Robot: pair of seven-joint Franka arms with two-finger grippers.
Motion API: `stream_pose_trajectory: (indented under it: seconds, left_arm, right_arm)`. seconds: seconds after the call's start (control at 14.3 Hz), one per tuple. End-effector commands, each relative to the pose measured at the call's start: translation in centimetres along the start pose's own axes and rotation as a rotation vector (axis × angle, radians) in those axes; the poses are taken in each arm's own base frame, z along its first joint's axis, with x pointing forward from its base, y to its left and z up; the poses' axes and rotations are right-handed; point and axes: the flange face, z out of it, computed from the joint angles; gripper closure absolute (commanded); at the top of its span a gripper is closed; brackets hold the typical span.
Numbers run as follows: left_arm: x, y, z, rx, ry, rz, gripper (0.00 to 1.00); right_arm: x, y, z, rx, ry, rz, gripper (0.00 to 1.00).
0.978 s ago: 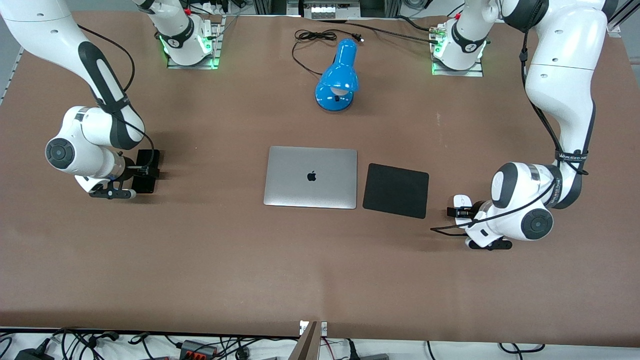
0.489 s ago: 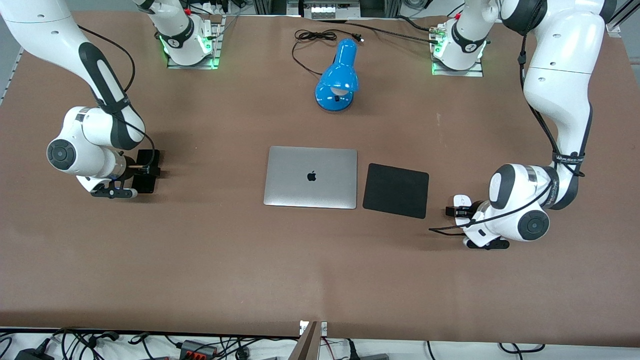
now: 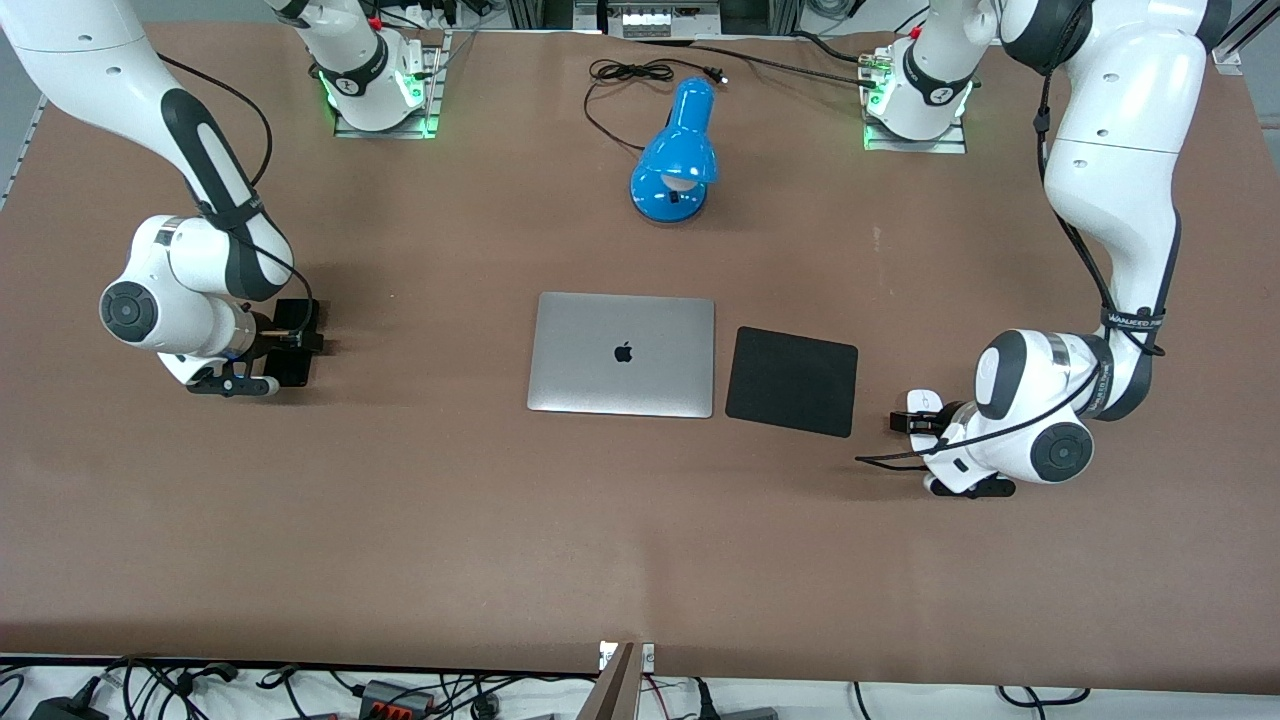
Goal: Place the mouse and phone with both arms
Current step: 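Close the right gripper on the phone while the left gripper grips the mouse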
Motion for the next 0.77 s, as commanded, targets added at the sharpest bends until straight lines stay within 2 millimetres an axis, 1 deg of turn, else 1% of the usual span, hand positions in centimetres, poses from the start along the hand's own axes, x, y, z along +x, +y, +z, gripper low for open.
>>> stream_pose_trajectory:
  seconds: [0.0, 0.07, 0.35, 0.42, 0.56, 0.7]
  left_arm:
    - [0.5, -0.1, -0.3, 0.036, 0.011, 0.037, 0.2]
    - [0.5, 0.0, -0.3, 0.035, 0.011, 0.038, 0.27]
    - [0.4, 0.0, -0.8, 0.026, 0.015, 0.035, 0.38]
    - [0.4, 0.0, -1.0, 0.021, 0.018, 0.032, 0.4]
    - [0.4, 0.2, -1.8, 0.012, 0.025, 0.028, 0.44]
    - [0.0, 1.8, -2.8, -0.025, 0.02, 0.032, 0.46]
  right_arm:
    - [-0.1, 0.3, 0.9, -0.012, -0.019, -0.013, 0.0]
    - [-0.1, 0.3, 1.1, -0.012, -0.022, -0.013, 0.0]
    - [-0.1, 0.2, 1.0, -0.012, -0.024, -0.018, 0.0]
    - [-0.3, 0.2, 1.2, -0.011, -0.04, -0.018, 0.04]
    - [-0.3, 0.2, 1.0, -0.011, -0.057, -0.014, 0.27]
    - [-0.3, 0.3, 1.0, -0.01, -0.058, -0.014, 0.51]
